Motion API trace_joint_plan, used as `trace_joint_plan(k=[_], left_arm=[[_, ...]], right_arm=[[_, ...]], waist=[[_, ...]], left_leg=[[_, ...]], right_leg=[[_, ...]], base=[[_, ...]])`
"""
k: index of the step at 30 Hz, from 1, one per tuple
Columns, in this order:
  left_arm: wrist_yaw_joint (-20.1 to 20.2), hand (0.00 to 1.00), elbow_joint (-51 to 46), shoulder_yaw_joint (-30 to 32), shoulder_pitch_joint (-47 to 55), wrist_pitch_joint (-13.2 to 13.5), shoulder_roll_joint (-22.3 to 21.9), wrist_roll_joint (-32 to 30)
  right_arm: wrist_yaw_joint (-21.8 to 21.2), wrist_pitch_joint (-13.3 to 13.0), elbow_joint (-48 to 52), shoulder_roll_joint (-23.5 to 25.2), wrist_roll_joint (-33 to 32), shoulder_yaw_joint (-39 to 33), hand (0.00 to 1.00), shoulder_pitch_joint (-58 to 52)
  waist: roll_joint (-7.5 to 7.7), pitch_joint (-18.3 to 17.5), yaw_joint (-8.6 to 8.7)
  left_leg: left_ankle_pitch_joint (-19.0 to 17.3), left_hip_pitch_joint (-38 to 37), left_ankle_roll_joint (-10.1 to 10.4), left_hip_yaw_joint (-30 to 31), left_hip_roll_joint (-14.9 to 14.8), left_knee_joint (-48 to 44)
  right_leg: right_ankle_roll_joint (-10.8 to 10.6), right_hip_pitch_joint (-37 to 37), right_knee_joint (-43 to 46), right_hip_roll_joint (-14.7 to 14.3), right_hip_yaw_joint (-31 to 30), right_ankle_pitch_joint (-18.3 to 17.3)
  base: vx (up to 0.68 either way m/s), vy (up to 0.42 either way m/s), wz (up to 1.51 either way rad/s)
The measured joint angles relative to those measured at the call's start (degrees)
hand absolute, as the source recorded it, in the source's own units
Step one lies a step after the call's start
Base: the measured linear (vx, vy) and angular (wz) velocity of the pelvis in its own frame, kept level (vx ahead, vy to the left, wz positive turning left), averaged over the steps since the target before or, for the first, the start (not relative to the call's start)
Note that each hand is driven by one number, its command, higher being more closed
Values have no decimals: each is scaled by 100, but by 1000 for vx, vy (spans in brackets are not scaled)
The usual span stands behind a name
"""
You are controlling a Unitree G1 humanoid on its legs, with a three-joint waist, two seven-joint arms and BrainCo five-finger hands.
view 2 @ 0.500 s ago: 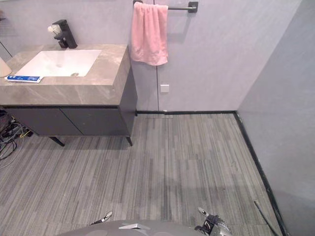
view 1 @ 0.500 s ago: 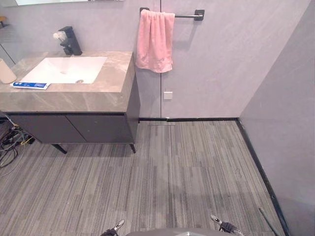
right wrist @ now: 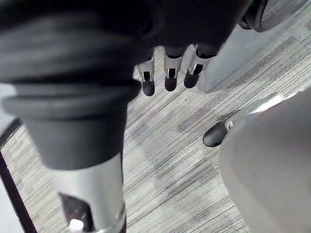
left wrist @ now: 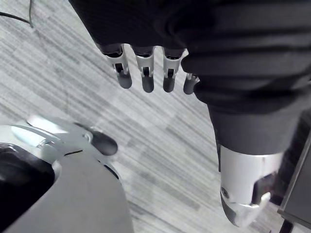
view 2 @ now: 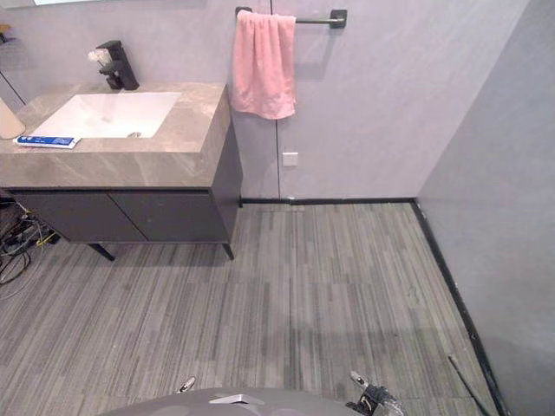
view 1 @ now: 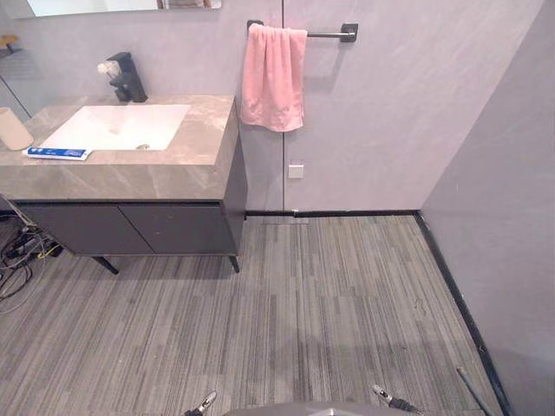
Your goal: Organize washtable
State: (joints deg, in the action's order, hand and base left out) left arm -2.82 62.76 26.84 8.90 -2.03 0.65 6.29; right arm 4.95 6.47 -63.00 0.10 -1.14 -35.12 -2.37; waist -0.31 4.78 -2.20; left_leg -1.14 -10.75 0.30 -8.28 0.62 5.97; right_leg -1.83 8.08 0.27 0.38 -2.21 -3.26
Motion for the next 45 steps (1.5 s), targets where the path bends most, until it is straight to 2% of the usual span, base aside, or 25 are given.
trace_joint_plan(k=[16, 28, 33, 34, 35, 36, 37, 39, 40, 41, 42, 43, 45], left_arm=[[-1, 0, 4, -212, 5, -2, 64, -5], [10, 0, 14, -379, -5, -1, 161, 5], [24, 0, 10, -447, -56, 0, 204, 28], [29, 0, 8, -437, -209, -18, 252, 140], [28, 0, 3, -436, -244, -24, 272, 157], [28, 0, -4, -435, -279, -13, 271, 188], [41, 0, -50, -425, -392, -3, 290, 223], [53, 0, -42, -422, -410, -37, 386, 216], [60, 0, -41, -425, -411, -46, 390, 210], [66, 0, -28, -426, -428, -53, 396, 176], [69, 0, -11, -433, -472, -49, 399, 176], [71, 0, 4, -435, -486, -45, 401, 176], [70, 0, 38, -435, -553, -46, 406, 175]], right_arm=[[-6, -6, -4, -3, 1, 170, 0, 12], [-41, -9, -4, -29, 5, 558, 0, 42], [-52, -5, 15, -35, 0, 768, 0, 133], [-48, -6, 122, -7, -7, 764, 0, 108], [-51, -7, 240, 36, -13, 765, 0, 84], [-52, -15, 338, 58, -11, 770, 0, 84], [-57, -37, 543, 58, -18, 800, 0, 91], [-57, -128, 686, 120, -234, 825, 0, 118], [-57, -140, 693, 121, -234, 820, 0, 132], [-53, -145, 672, 118, -230, 781, 0, 148], [-59, -155, 627, 120, -233, 618, 0, 178], [-54, -157, 605, 129, -239, 499, 0, 215], [-48, -136, 392, 118, -423, 70, 0, 298]], waist=[[43, 12, 2], [92, 19, -2], [170, 73, -50], [263, 141, -91], [312, 189, -84], [282, 242, -90], [314, 447, -158], [382, 536, -132], [383, 536, -132], [377, 534, -111], [375, 536, -87], [371, 537, -73], [363, 546, 35]], left_leg=[[6, -1, 7, -12, -4, 0], [6, 49, 7, 10, -3, 0], [-1, 256, 3, -1, 6, -2], [-248, 369, -77, -238, 8, -103], [-353, 390, -75, -378, -17, -221], [-412, 439, -53, -435, -43, -314], [-505, 417, -74, -488, -98, -544], [-722, 297, -58, -488, -163, -770], [-768, 240, -40, -503, -200, -780], [-847, 190, 11, -533, -282, -772], [-906, 107, 78, -526, -316, -697], [-933, 44, 101, -521, -319, -646], [-1180, -83, 206, -403, -289, -626]], right_leg=[[-11, 19, -52, 3, 64, 10], [-11, -11, -84, 2, 91, 12], [-41, -279, 73, 16, 103, -25], [-274, -632, 694, 120, 241, -336], [-380, -860, 1194, 185, 364, -479], [-445, -1171, 1867, 216, 455, -565], [-367, -2127, 3841, 358, 634, -419], [-290, -2854, 5187, 579, 888, -424], [-279, -3010, 5208, 652, 1011, -431], [-279, -3201, 4661, 817, 1284, -414], [-275, -3246, 3617, 909, 1509, -354], [-333, -3246, 3059, 943, 1576, -266], [-492, -3081, 851, 1001, 1592, 360]], base=[[9, -1, 1], [12, -4, 1], [15, 8, 2], [12, 34, 23], [-40, 23, 32], [-171, 17, 17], [-211, 30, 9], [-211, 49, 7], [-274, 108, -2], [-123, 86, -9], [-43, 68, -9], [57, 63, -2], [-3, 74, 14]])
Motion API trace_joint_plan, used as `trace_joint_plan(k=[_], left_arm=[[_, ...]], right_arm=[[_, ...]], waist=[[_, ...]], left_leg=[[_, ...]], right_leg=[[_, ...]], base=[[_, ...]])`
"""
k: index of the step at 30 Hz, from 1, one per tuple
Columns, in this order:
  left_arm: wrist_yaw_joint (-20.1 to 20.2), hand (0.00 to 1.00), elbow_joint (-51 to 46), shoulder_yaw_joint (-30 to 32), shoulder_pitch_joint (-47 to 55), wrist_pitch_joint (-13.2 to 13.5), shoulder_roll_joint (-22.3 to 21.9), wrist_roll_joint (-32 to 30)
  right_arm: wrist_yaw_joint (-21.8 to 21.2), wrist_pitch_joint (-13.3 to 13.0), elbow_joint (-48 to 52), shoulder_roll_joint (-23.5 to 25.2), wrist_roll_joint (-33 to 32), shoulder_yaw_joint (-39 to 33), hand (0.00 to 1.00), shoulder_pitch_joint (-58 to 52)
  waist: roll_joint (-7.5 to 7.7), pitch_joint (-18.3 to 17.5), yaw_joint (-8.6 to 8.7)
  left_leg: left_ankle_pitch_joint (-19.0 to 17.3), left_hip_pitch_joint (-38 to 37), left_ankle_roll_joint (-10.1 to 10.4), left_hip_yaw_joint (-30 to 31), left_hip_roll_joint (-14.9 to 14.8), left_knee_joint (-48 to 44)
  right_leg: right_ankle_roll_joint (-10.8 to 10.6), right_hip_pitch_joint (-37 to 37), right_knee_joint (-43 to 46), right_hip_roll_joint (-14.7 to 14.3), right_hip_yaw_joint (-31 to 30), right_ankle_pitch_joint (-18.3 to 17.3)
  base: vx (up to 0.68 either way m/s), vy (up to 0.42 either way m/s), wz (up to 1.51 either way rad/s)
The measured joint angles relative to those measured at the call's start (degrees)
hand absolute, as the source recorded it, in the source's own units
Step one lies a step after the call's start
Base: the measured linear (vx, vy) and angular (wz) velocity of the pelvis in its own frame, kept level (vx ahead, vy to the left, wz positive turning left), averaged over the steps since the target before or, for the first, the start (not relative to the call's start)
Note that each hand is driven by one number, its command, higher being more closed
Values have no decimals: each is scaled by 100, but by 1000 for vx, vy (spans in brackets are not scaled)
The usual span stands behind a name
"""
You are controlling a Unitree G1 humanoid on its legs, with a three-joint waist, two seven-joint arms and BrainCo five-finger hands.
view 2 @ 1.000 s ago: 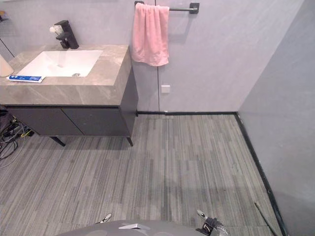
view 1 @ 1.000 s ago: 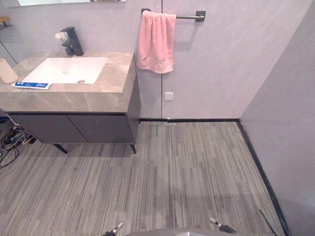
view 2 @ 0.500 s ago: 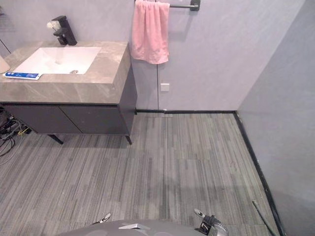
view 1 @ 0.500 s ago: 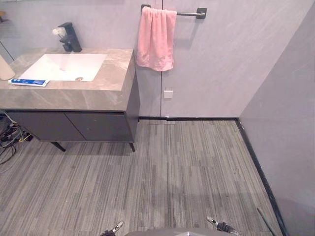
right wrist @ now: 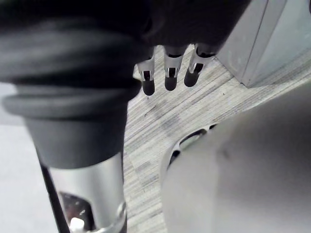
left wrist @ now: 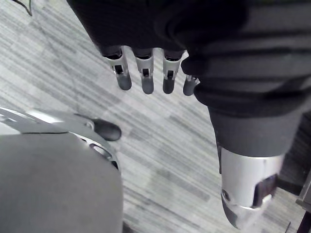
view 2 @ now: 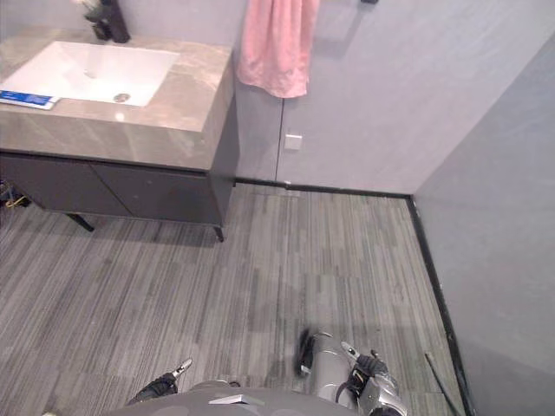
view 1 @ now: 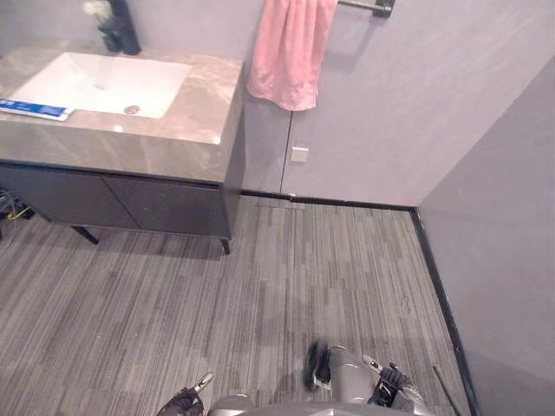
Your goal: Organize washtable
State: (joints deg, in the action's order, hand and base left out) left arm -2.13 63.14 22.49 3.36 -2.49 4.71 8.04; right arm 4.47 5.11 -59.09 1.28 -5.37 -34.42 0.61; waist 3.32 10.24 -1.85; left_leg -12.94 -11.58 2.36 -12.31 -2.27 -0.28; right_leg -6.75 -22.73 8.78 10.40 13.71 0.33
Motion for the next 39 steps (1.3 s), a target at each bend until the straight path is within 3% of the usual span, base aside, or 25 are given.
trace_joint_plan(k=[2, 4, 5, 6, 7, 8, 10, 11, 14, 15, 17, 18, 19, 20, 21, 22, 23, 25, 26, 28, 31, 33, 35, 36, 39], left_arm=[[2, 0, 36, 63, -85, 2, -42, -70], [-6, 0, 30, 334, -6, 2, -212, -185], [-5, 0, 13, 538, 107, 15, -294, -190], [-5, 0, -48, 685, 52, 4, -366, -164], [-5, 0, -144, 684, 49, 14, -472, -77], [-5, 0, -132, 672, 116, 11, -495, 43], [1, 0, -141, 643, 78, 22, -497, 62], [-7, 0, -154, 556, 79, 57, -444, 61], [-35, 0, -266, 440, 104, 111, -418, 77], [-66, 0, -287, 449, 123, 111, -413, 100], [-110, 0, -289, 486, 158, 89, -486, 174], [-137, 0, -292, 607, 241, 80, -579, 202], [-140, 0, -292, 608, 267, 78, -599, 202], [-150, 0, -234, 632, 377, 79, -649, 211], [-170, 0, -174, 664, 372, 56, -427, 192], [-179, 0, -137, 651, 347, 57, -360, 170], [-193, 0, -132, 509, 289, 59, -233, 170], [-201, 0, -108, 310, 245, 45, -160, 166], [-204, 0, -101, 278, 238, 45, -151, 171], [-192, 0, -115, 134, 124, 54, -236, 183], [-196, 0, -245, 2, 125, 73, -287, 256], [-197, 0, -274, 4, 118, 132, -322, 294], [-199, 0, -339, 36, 122, 200, -343, 413], [-222, 0, -367, 122, 116, 232, -422, 467], [-236, 0, -399, 112, 96, 289, -672, 513]], right_arm=[[17, 25, -6, -28, -30, -289, 0, -32], [54, 37, 52, -74, -51, -443, 0, -150], [67, 16, 37, -61, -42, -416, 0, -190], [66, 30, 44, -82, -94, -435, 0, -170], [92, 20, 83, -155, -250, -303, 0, -149], [119, 10, 118, -161, -259, -109, 0, -79], [175, -11, 104, -176, -256, 112, 0, 207], [197, -5, 109, -107, -254, 272, 0, 349], [232, -3, 122, -32, -254, 612, 0, 568], [243, -2, 160, -25, -254, 756, 0, 657], [248, -33, 434, 13, -253, 947, 0, 659], [268, -85, 553, -18, -253, 908, 0, 536], [278, -91, 555, -36, -253, 900, 0, 492], [304, -89, 504, -101, -252, 862, 0, 384], [321, -78, 493, 68, -251, 833, 0, 255], [329, -78, 480, 131, -251, 759, 0, 220], [328, -79, 323, 159, -249, 628, 0, 204], [302, -70, 143, 175, -248, 585, 0, 174], [283, -71, 98, 194, -249, 577, 0, 188], [237, -65, 74, 223, -232, 573, 0, 184], [233, -80, 76, 219, -242, 548, 0, 192], [234, -79, 75, 223, -241, 554, 0, 207], [236, -75, 36, 244, -243, 596, 0, 202], [250, -70, 21, 245, -243, 727, 0, 157], [299, -66, 129, 166, -243, 1063, 0, 126]], waist=[[-53, 24, 21], [-365, -82, 205], [-342, -173, 270], [-524, -129, 287], [-682, -129, 204], [-735, -79, 82], [-744, 91, -50], [-635, 159, -78], [-551, 203, -207], [-509, 196, -245], [-523, 183, -300], [-626, 120, -319], [-663, 96, -323], [-751, -29, -391], [-326, -184, -311], [-177, -230, -310], [14, -258, -282], [-49, -220, -194], [-50, -223, -181], [-244, -213, -179], [-317, -200, -178], [-329, -221, -184], [-197, -298, -183], [-135, -361, -190], [-334, -487, -174]], left_leg=[[-335, -207, 113, 128, -46, -136], [-740, -357, 119, 232, -521, -574], [-884, 8, 52, 267, -751, -1914], [-696, 626, -144, 435, -1049, -3445], [469, 1327, -386, 669, -1378, -4987], [1247, 1612, -314, 800, -1469, -5783], [813, 2186, -156, 840, -1422, -6871], [558, 2535, -61, 733, -1294, -6953], [266, 3122, -17, 197, -1267, -5657], [285, 3198, -8, -106, -1263, -4480], [638, 3116, -26, -295, -1172, -2514], [1104, 3069, -83, -227, -1076, -1638], [1204, 3064, -88, -216, -1071, -1567], [1790, 3026, -122, 52, -947, -1861], [1408, 2982, -217, -114, -643, -2041], [1338, 2897, -238, -180, -500, -2002], [1082, 2536, -365, -240, -194, -1942], [949, 2101, -488, -203, -56, -1782], [935, 1926, -510, -182, -14, -1689], [937, 1261, -511, -108, 3, -1185], [939, 708, -498, -133, -37, -681], [844, 643, -412, -127, -138, -545], [809, 680, -233, -130, -120, -487], [803, 658, -131, -120, -136, -447], [1017, 656, 210, 15, -357, -130]], right_leg=[[10, 12, -12, 61, -78, 50], [323, 185, 634, -308, -31, -127], [545, 383, 818, -570, -175, 60], [698, 521, 985, -723, -111, -46], [796, 818, 976, -956, -83, -263], [884, 1066, 978, -1104, -261, -422], [1059, 1699, 769, -1249, -563, -579], [1078, 2147, 515, -1205, -701, -592], [1020, 3026, 13, -1075, -842, -634], [795, 3276, -78, -964, -851, -811], [440, 3563, -70, -813, -867, -1262], [296, 3733, 52, -795, -980, -1525], [252, 3768, 97, -800, -1001, -1575], [75, 3934, 546, -742, -1214, -1888], [16, 3729, 1136, -363, -1330, -1888], [-30, 3538, 1573, -217, -1395, -1822], [22, 3056, 2887, 14, -1527, -1046], [-68, 2773, 3862, 50, -1665, -554], [-69, 2618, 4206, 69, -1638, -556], [36, 2122, 4667, 111, -1260, -644], [100, 1951, 3781, 362, -626, -1025], [72, 1871, 2543, 363, -331, -1044], [178, 1887, 1126, 251, -433, -299], [140, 1984, 875, 246, -419, -345], [175, 2227, 227, -43, -114, -412]], base=[[314, -203, 38], [592, -467, 58], [507, -466, 52], [452, -482, 22], [236, -410, -40], [172, -364, -102], [141, -241, -93], [263, -195, -48], [348, -202, -55], [547, -148, -69], [639, -80, -72], [552, 79, -39], [695, 221, -67], [710, 233, -39], [678, 204, -35], [695, 153, 17], [514, 131, 19], [358, 116, 32], [185, 58, 29], [63, 29, 24], [-122, -6, 1], [-171, -36, -6], [20, -197, -8], [120, -332, -3], [73, -266, 8]])
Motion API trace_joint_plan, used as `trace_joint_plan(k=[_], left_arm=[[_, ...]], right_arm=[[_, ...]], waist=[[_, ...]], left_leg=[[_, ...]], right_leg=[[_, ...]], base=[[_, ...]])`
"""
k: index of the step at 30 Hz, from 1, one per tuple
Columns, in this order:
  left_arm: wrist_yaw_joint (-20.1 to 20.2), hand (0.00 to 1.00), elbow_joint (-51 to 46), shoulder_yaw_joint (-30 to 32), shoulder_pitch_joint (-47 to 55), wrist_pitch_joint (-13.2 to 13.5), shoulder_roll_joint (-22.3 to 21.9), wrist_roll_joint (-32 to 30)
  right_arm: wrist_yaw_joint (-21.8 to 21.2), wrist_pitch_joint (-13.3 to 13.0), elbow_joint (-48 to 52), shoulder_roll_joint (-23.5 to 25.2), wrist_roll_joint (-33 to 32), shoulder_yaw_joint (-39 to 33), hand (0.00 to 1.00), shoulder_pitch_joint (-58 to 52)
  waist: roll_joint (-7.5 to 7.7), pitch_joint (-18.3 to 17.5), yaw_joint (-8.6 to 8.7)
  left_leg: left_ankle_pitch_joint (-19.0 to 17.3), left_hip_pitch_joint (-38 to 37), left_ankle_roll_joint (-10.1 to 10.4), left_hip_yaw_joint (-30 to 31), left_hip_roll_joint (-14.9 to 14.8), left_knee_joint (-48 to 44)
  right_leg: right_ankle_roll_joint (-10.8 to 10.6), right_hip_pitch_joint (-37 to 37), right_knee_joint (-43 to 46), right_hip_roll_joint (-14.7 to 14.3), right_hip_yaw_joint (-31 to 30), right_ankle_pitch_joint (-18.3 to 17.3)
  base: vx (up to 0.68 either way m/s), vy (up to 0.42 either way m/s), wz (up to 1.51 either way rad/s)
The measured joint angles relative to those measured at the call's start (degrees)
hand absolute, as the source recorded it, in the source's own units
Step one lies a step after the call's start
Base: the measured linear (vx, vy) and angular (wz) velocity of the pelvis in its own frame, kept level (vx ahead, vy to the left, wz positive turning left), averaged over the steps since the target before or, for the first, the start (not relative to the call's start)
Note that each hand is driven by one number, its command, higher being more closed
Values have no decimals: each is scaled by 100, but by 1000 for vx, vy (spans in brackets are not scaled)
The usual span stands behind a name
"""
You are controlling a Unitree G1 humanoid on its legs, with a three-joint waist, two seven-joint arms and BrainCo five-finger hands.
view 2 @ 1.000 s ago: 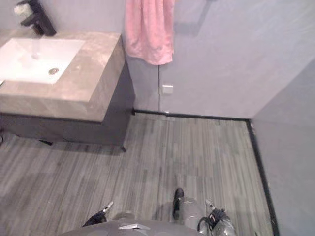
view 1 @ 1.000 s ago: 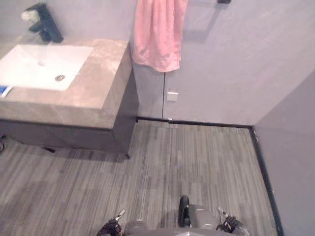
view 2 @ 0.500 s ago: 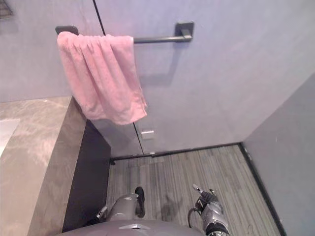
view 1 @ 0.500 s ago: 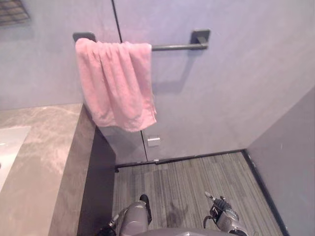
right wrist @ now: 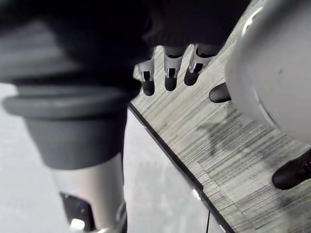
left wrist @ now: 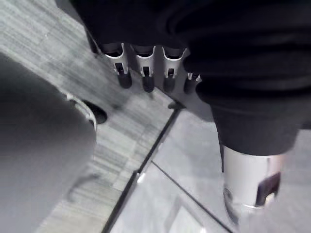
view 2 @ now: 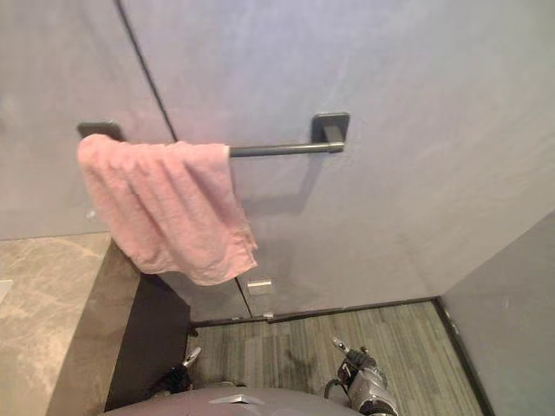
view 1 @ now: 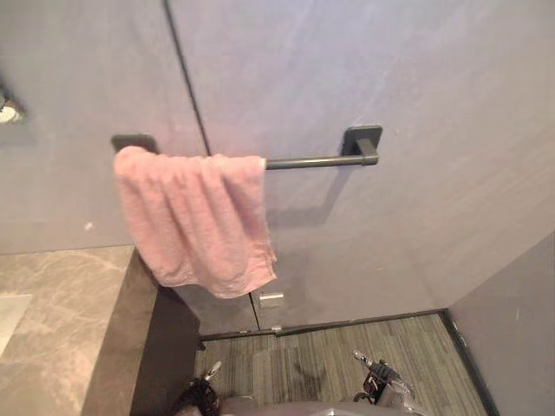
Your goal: Organize washtable
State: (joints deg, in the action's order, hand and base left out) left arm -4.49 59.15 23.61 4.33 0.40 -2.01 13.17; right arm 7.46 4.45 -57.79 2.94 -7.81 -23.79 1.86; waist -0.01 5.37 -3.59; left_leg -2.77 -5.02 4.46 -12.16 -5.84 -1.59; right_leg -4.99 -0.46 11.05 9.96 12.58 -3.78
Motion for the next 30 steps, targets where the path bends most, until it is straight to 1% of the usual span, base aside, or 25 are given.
trace_joint_plan(k=[1, 2, 3, 4, 6, 7, 8, 9, 10, 11, 13, 14, 15, 16, 17, 19, 21, 22, 26, 28, 30], left_arm=[[-6, 0, -41, -12, 0, 1, -17, 11], [-23, 0, -176, -110, 18, 17, -70, 56], [-48, 0, -407, -255, 85, 31, -122, 180], [-74, 0, -547, -339, 148, 42, -144, 224], [-116, 0, -1075, -582, 438, 86, -167, 332], [-131, 0, -1189, -618, 493, 91, -172, 355], [-177, 0, -1454, -672, 591, 114, -197, 389], [-234, 0, -1755, -677, 754, 162, -188, 387], [-273, 0, -1938, -672, 840, 167, -182, 384], [-364, 0, -2424, -675, 1011, 174, -175, 381], [-519, 0, -3190, -680, 1249, 235, -182, 381], [-606, 0, -3672, -680, 1408, 264, -198, 381], [-683, 0, -4128, -720, 1488, 300, -219, 383], [-727, 0, -4361, -764, 1573, 343, -229, 404], [-759, 0, -4805, -827, 1631, 433, -244, 452], [-766, 0, -5451, -1004, 1686, 522, -252, 655], [-762, 0, -5978, -1191, 1819, 641, -278, 666], [-747, 0, -6215, -1328, 1849, 698, -285, 668], [-732, 0, -6679, -1679, 1873, 719, -263, 662], [-721, 0, -6893, -1734, 1865, 737, -255, 662], [-721, 0, -7101, -1775, 1867, 860, -251, 659]], right_arm=[[17, 3, 115, -2, 0, 126, 0, -32], [38, 0, 551, 8, -1, 456, 0, -179], [47, -9, 1099, 10, -5, 840, 0, -317], [45, -34, 1386, 7, -8, 1006, 0, -363], [26, -198, 2491, -5, -18, 1554, 0, -441], [-5, -258, 2756, -9, -47, 1694, 0, -481], [-91, -383, 3313, -25, -241, 2016, 0, -638], [-202, -486, 3806, -22, -257, 2354, 0, -805], [-273, -529, 4053, -14, -275, 2507, 0, -891], [-384, -575, 4570, -11, -479, 2814, 0, -1040], [-562, -659, 5231, -29, -778, 3250, 0, -1113], [-667, -702, 5696, -45, -937, 3521, 0, -1111], [-760, -813, 6118, -58, -1112, 3752, 0, -1100], [-777, -855, 6320, -70, -1150, 3840, 0, -1081], [-850, -936, 6704, -95, -1180, 4024, 0, -1030], [-912, -1101, 7117, -121, -1354, 4228, 0, -910], [-929, -1188, 7183, -127, -1365, 4354, 0, -739], [-928, -1199, 7183, -127, -1376, 4381, 0, -643], [-901, -1200, 7166, -151, -1546, 4505, 0, -282], [-845, -1202, 7105, -180, -1546, 4571, 0, 30], [-774, -1269, 6908, -181, -1531, 4616, 0, 367]], waist=[[-52, -10, 8], [-112, -13, 8], [-119, -14, 0], [-119, -14, -6], [-56, -7, -12], [-47, -10, -8], [15, -14, -11], [102, -12, -21], [125, -1, -21], [216, 9, -7], [308, 2, -22], [312, 5, -29], [277, 17, -39], [262, 28, -41], [237, 57, -43], [175, 106, -87], [169, 109, -111], [172, 107, -154], [197, 97, -165], [195, 97, -159], [195, 97, -163]], left_leg=[[65, -17, 38, 10, -50, 48], [142, -77, 115, 95, -128, 149], [187, -147, 168, 189, -171, 221], [197, -149, 175, 218, -198, 248], [237, -145, 215, 242, -236, 303], [244, -145, 212, 245, -235, 315], [245, -134, 210, 245, -230, 330], [244, -103, 210, 256, -227, 333], [234, -39, 200, 283, -221, 318], [198, 44, 170, 317, -214, 295], [195, 118, 164, 326, -198, 257], [187, 188, 151, 364, -168, 154], [169, 212, 128, 402, -138, 112], [166, 221, 122, 425, -132, 99], [153, 241, 102, 477, -104, 73], [130, 256, 67, 549, -61, 36], [102, 260, 56, 556, -48, 17], [82, 240, 53, 558, -46, 17], [70, 234, 50, 574, -38, 23], [71, 229, 52, 612, -33, 23], [74, 221, 55, 639, -32, 33]], right_leg=[[2, 45, -75, -59, 63, 1], [36, 145, -144, -142, 182, -20], [73, 236, -184, -206, 290, -43], [82, 263, -204, -237, 315, -49], [85, 257, -275, -292, 335, -49], [85, 256, -286, -294, 336, -49], [87, 258, -325, -298, 335, -47], [87, 260, -364, -301, 332, -44], [86, 247, -388, -300, 335, -44], [80, 228, -459, -298, 367, -40], [62, 158, -482, -290, 369, -8], [46, 154, -501, -261, 385, 24], [22, 189, -544, -238, 408, 42], [10, 217, -575, -221, 429, 58], [-8, 272, -623, -188, 505, 77], [-27, 347, -667, -152, 581, 89], [-29, 394, -680, -147, 594, 91], [-43, 458, -735, -146, 606, 100], [-48, 496, -790, -153, 625, 113], [-45, 509, -804, -158, 625, 119], [-35, 544, -836, -167, 647, 132]], base=[[61, -233, 30], [59, -192, 42], [42, -168, 41], [18, -118, 23], [-2, -59, 6], [-1, -20, 4], [0, 0, 0], [0, 0, 0], [-5, 4, 11], [10, 2, 13], [44, 6, 8], [55, 20, 9], [51, 22, 15], [38, 21, 21], [23, 25, 27], [13, 27, 23], [-1, 15, 5], [0, 0, 0], [2, 1, 1], [0, 0, 0], [19, -13, 5]])
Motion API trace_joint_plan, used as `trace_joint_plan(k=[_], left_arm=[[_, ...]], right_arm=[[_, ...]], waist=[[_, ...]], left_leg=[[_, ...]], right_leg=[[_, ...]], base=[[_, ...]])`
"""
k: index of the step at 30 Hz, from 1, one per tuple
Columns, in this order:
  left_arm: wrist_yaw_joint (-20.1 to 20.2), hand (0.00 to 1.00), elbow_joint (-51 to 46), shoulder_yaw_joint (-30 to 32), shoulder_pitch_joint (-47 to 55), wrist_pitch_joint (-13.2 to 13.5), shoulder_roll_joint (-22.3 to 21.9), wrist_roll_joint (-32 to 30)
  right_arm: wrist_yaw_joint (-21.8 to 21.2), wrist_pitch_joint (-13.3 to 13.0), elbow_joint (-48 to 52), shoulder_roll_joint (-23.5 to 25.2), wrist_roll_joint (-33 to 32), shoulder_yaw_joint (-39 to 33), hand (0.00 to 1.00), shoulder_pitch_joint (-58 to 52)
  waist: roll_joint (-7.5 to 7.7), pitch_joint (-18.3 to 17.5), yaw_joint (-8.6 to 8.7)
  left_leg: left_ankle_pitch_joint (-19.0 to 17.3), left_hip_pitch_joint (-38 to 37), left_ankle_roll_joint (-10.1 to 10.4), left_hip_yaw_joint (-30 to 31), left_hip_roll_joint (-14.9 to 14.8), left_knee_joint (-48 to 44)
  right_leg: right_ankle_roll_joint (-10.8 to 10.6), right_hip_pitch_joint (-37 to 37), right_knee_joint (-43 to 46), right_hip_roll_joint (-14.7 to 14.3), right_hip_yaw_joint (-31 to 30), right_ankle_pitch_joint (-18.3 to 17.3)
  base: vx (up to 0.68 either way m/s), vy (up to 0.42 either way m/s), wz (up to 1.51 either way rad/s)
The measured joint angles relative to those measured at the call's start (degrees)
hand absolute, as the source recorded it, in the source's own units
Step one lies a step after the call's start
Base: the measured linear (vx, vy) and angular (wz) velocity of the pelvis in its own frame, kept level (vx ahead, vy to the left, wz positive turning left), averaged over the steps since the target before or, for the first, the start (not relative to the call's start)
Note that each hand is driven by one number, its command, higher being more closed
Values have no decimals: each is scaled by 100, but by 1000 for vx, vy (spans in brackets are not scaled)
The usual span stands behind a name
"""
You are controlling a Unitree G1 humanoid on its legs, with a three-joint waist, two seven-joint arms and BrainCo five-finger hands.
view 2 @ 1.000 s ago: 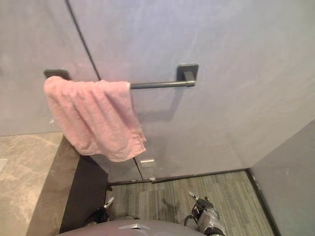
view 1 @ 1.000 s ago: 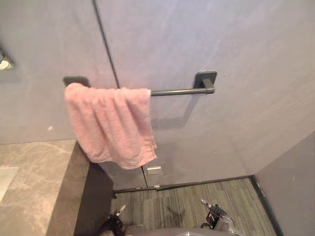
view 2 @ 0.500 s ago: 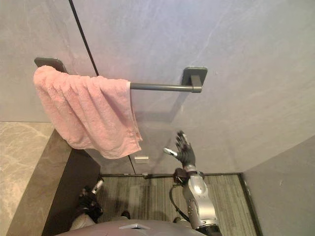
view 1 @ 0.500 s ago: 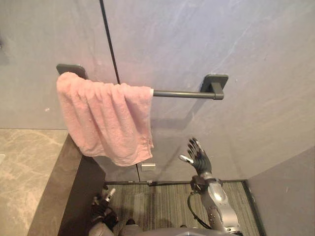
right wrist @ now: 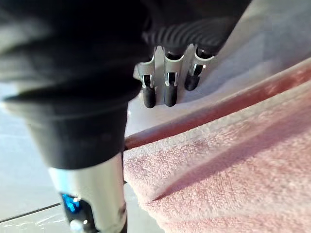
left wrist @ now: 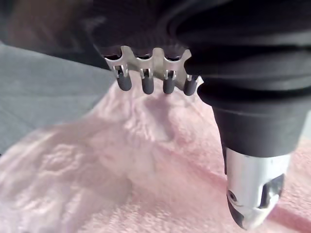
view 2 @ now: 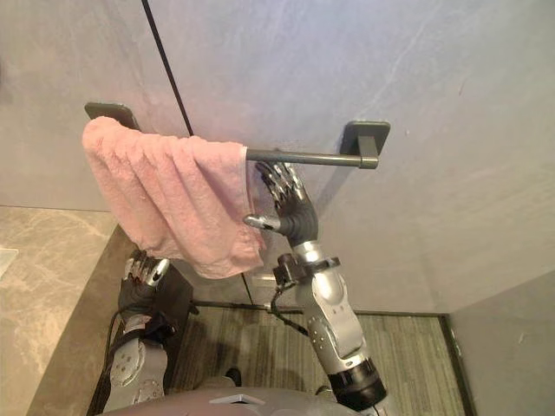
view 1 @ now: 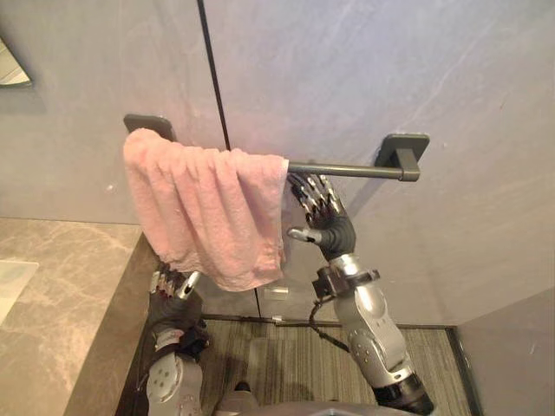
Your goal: Organize washtable
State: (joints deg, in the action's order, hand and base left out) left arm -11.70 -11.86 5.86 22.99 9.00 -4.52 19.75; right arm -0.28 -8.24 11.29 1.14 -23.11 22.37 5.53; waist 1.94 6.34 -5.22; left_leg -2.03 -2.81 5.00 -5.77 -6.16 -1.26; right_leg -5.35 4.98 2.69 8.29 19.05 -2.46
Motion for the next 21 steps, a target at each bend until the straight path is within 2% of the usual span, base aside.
trace_joint_plan(k=[9, 12, 16, 17, 21], left_arm=[[-42, 0, -522, 165, -55, 96, 36, -7], [-159, 0, -761, 395, -132, 156, 56, -50], [-278, 0, -909, 730, -306, 249, 84, -116], [-307, 0, -995, 793, -307, 253, 84, -131], [-362, 0, -1217, 942, -303, 275, 84, -273]], right_arm=[[40, 26, -1498, -1, 14, 216, 0, 1015], [21, 165, -1959, 2, 15, 289, 0, 1276], [-13, 316, -2444, -8, 14, 289, 0, 1525], [-34, 391, -2511, -18, 14, 287, 100, 1577], [-42, 404, -2538, -58, 16, 287, 100, 1590]], waist=[[-24, 13, -45], [-38, 23, -105], [-142, 87, -170], [-162, 99, -171], [-163, 99, -177]], left_leg=[[63, -67, -4, 172, 73, 142], [146, -83, 0, 232, 88, 260], [237, -96, 3, 298, 91, 393], [271, -92, 5, 297, 90, 433], [321, -57, 10, 293, 87, 467]], right_leg=[[2, 100, -23, 0, 41, 1], [4, 100, -22, 1, 40, 0], [8, 91, -22, -9, 40, -3], [9, 67, -22, -13, 37, -3], [19, -1, -17, -20, 28, 3]], base=[[0, 1, 9], [-7, 10, 11], [-15, 6, 9], [-18, 8, 4], [0, 0, 0]])
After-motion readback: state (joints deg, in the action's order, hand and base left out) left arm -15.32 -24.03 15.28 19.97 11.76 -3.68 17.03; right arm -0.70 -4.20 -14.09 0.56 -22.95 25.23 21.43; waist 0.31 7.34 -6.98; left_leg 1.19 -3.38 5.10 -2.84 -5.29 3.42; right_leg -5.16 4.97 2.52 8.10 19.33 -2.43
